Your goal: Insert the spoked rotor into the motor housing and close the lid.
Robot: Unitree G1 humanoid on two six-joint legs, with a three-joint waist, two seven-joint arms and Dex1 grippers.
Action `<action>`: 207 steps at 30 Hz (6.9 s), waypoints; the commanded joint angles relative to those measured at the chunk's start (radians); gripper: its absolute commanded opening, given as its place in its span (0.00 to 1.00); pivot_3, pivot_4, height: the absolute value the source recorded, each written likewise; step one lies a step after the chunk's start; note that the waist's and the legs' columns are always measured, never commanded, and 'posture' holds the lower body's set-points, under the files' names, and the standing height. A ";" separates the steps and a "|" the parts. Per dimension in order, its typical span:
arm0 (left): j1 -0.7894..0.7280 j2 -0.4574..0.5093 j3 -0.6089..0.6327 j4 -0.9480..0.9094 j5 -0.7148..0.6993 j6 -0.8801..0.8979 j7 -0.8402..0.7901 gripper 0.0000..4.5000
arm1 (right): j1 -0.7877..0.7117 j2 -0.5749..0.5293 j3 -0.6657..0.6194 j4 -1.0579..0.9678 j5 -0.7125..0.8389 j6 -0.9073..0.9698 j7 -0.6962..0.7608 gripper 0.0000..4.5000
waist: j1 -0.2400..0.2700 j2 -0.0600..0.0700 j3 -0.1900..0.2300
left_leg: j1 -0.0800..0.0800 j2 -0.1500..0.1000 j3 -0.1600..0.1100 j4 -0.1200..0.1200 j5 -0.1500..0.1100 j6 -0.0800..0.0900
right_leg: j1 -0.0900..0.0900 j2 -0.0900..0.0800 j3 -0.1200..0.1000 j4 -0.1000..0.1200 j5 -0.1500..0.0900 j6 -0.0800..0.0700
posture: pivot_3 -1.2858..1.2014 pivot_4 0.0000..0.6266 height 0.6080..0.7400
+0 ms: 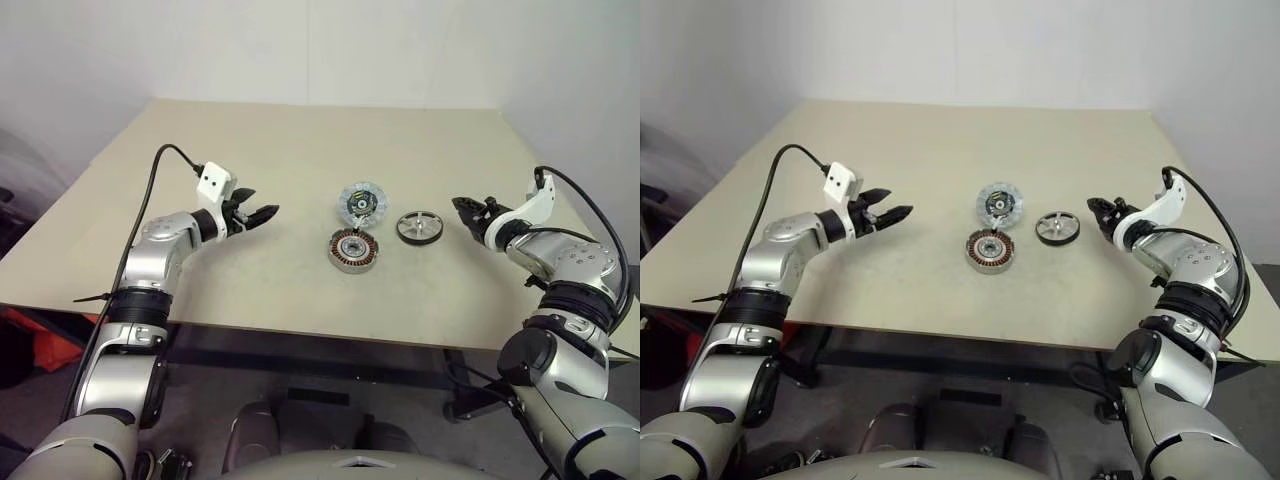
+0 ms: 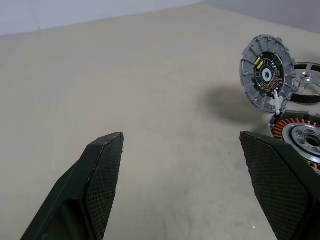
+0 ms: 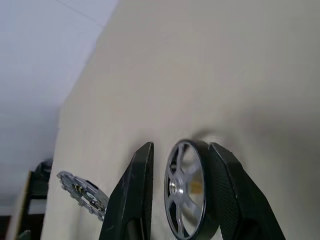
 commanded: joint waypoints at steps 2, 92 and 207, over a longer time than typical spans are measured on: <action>-0.011 0.018 0.014 -0.036 -0.004 -0.007 -0.002 0.88 | 0.011 0.011 -0.014 -0.056 0.058 0.038 -0.038 0.42 | 0.001 0.000 0.000 | 0.000 0.000 0.000 0.000 0.000 0.000 | 0.000 0.000 0.000 0.000 0.000 0.000 | 0.52 0.00 1.00; 0.000 0.045 0.016 -0.046 0.015 0.000 -0.011 0.88 | 0.357 0.142 0.477 -0.297 0.992 0.065 -0.361 0.10 | 0.000 0.001 0.000 | -0.008 0.000 -0.001 -0.003 0.004 -0.007 | -0.007 0.000 -0.002 -0.001 0.003 0.006 | 0.52 0.00 1.00; 0.004 0.032 0.005 -0.051 0.025 -0.007 0.009 0.88 | 0.268 0.174 0.668 -0.383 -0.060 -0.239 0.206 0.00 | -0.010 -0.004 -0.005 | 0.006 0.000 -0.002 -0.003 0.003 -0.005 | 0.004 0.000 0.000 -0.001 0.002 0.006 | 0.52 0.00 1.00</action>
